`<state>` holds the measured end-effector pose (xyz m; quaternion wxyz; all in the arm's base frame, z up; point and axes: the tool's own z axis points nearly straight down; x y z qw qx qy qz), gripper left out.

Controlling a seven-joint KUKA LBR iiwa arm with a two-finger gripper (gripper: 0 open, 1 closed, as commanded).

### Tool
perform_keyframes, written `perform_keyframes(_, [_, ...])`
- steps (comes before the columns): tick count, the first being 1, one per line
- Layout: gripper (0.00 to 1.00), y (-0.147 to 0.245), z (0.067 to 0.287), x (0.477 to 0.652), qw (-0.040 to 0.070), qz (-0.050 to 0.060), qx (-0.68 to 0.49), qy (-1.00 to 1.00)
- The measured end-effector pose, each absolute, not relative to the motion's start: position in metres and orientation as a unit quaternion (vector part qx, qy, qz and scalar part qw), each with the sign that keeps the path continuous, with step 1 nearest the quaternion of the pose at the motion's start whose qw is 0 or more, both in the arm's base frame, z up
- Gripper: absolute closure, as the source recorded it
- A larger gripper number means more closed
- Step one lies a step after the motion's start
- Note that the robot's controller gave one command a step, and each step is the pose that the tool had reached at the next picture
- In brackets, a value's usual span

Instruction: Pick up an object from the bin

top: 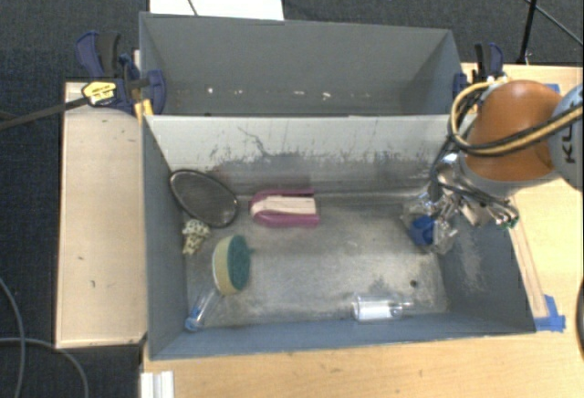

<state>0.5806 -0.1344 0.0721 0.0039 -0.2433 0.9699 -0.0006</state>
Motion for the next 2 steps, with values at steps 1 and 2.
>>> perform_keyframes(1, [1.0, -0.14, 0.161, 0.585, 0.005, -0.002, -0.264, 0.965])
perform_keyframes(2, [1.0, -0.132, 0.238, 0.588, 0.006, -0.003, -0.278, 0.961])
